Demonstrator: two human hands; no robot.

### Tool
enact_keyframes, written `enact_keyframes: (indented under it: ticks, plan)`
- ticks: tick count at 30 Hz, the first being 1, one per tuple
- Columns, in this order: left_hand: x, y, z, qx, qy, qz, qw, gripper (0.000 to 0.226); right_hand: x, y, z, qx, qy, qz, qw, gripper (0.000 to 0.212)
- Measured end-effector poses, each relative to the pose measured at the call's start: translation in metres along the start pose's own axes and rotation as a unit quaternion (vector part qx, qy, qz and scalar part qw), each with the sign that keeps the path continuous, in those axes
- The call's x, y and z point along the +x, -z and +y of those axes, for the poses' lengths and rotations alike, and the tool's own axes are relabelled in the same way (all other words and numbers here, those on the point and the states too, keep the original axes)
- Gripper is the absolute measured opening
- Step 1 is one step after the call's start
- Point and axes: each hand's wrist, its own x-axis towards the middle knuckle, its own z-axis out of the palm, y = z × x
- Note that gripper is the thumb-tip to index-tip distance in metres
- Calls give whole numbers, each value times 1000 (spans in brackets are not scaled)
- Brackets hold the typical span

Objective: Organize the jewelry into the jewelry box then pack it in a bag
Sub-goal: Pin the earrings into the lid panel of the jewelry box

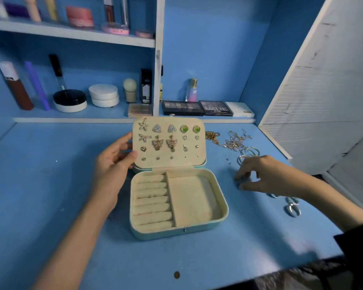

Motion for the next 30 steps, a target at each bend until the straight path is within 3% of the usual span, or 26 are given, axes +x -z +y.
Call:
enact_keyframes:
  ticks: [9, 14, 21, 30]
  plan:
    - [0, 0, 1, 1, -4, -2, 1000, 47, -1, -13, -2, 29, 23, 78, 996, 4]
    - [-1, -1, 2, 1, -1, 1, 1000, 47, 17, -8, -20, 66, 58, 174, 981, 2]
    - [-1, 0, 1, -1, 6, 4, 1000, 47, 42, -10, -61, 58, 126, 206, 969, 4]
    - [0, 1, 0, -4, 13, 5, 1000, 47, 60, -17, -79, 63, 115, 210, 969, 6]
